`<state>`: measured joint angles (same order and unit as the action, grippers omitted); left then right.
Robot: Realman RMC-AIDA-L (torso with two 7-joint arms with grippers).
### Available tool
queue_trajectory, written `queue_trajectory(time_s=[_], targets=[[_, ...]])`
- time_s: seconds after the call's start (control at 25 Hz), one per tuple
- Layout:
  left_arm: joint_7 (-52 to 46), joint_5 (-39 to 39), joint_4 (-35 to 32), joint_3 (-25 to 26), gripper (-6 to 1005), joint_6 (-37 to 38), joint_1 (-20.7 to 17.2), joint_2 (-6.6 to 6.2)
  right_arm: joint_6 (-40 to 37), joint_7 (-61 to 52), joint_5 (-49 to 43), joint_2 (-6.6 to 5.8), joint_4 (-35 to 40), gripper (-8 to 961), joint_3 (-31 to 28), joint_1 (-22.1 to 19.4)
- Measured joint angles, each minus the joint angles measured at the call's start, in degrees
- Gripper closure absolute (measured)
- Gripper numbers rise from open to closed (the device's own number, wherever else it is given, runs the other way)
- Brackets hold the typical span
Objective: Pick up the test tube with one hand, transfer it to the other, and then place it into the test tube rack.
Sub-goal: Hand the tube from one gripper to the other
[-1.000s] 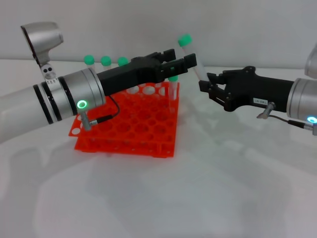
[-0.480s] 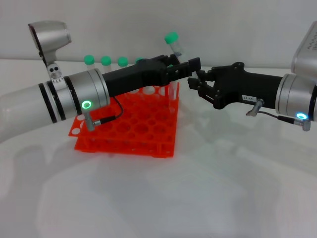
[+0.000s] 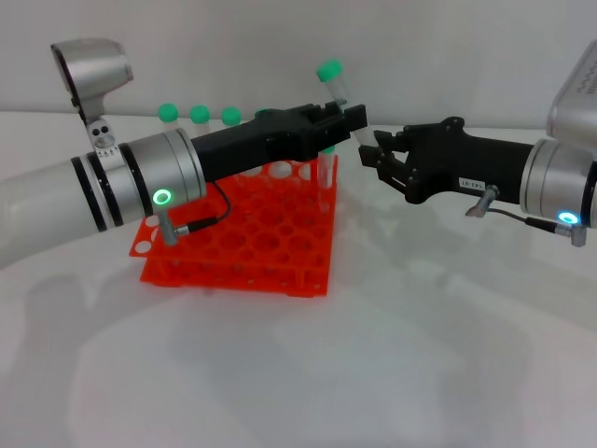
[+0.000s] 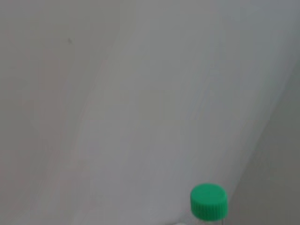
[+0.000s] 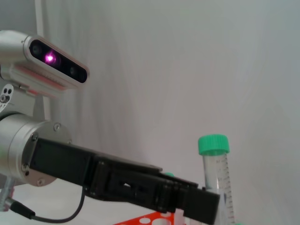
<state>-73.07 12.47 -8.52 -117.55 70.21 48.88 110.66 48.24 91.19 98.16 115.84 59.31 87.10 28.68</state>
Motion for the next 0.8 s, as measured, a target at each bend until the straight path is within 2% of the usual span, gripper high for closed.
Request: queue_trajectory(time_s=[0.12,0.8], targets=[[0.03,0.00,0.00,0.70,630,0.00,-0.10,0.00,0.00,-0.02,-0.05,0.00,-0.04,668,0.00,-0.31],[0.13,0.08,0.00,2.17,647,0.02,-0.62,0.00,0.35,1.37,0.05,0.00,-0.52,648,0.89,-0.32]])
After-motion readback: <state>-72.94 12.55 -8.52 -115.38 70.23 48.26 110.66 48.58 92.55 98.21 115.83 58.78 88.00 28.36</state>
